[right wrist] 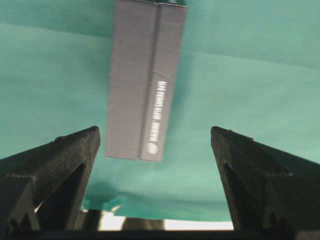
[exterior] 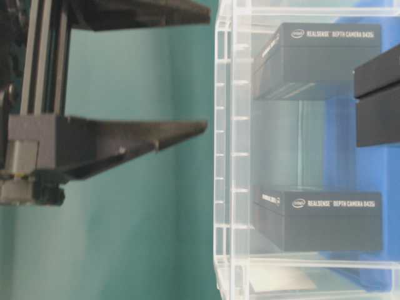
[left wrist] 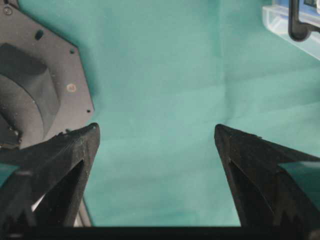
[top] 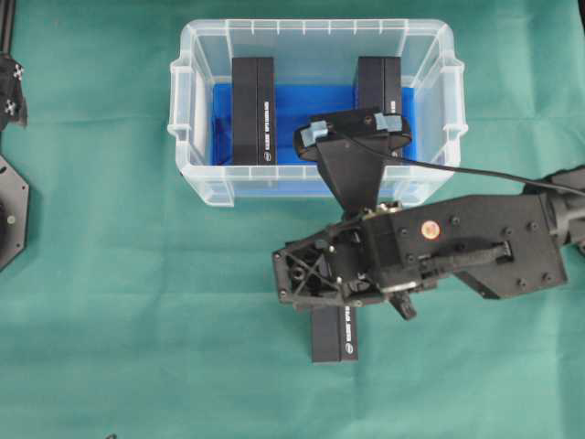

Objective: Take out the box from the case.
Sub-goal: 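Open the right gripper, release the box, and retract right arm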

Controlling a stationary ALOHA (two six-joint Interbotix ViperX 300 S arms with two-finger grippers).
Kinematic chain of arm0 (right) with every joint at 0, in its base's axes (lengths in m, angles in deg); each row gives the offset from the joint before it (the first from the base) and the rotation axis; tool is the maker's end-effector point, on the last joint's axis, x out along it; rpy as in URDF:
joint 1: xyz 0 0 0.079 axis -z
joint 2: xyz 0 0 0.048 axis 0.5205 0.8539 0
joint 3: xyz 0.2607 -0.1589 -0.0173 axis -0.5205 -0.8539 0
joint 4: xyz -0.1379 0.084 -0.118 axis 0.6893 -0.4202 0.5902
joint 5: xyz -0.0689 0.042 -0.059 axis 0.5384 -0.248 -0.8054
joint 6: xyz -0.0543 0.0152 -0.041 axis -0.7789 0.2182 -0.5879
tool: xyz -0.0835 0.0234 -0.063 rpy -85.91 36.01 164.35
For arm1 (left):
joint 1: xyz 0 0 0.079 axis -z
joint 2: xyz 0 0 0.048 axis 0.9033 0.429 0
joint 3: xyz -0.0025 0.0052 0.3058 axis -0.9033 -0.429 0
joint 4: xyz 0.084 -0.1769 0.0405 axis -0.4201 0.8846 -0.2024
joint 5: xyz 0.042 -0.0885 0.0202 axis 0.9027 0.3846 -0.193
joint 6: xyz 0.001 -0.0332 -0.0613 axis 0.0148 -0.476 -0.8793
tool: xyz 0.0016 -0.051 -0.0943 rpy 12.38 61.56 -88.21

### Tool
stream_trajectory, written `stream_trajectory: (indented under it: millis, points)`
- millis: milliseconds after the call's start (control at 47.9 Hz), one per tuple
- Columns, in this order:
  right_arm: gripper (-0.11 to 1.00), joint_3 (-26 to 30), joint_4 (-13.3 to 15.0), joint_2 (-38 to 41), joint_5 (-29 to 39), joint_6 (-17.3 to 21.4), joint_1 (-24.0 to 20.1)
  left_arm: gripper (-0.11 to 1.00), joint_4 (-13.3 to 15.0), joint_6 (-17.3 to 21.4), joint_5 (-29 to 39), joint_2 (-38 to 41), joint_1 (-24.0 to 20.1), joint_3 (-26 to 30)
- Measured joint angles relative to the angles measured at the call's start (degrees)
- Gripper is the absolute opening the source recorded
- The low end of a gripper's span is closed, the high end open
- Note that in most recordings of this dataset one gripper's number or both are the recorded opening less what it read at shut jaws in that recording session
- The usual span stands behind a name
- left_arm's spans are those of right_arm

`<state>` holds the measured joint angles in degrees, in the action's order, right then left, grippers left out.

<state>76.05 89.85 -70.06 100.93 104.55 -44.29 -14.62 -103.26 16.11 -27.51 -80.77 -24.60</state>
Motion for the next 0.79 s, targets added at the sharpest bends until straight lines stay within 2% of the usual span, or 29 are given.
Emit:
stream_trajectory:
  millis: [125,271,793]
  points:
    - [0.88,-0.5,0.0,-1.0,1.7,0.2,-0.7,0.95,0.0,0.1,0.0,0.1,0.0,0.0]
    - [0.88,-3.7,-0.1,-3.7,2.1,0.4,-1.3,0.95,0.0,-0.1,0.0,0.0,0.0,0.0]
    - [0.88,-23.7,-0.3,-19.7,-1.4,6.2,-4.1,0.95,0.1,-0.4,-0.7,0.0,0.0,0.0]
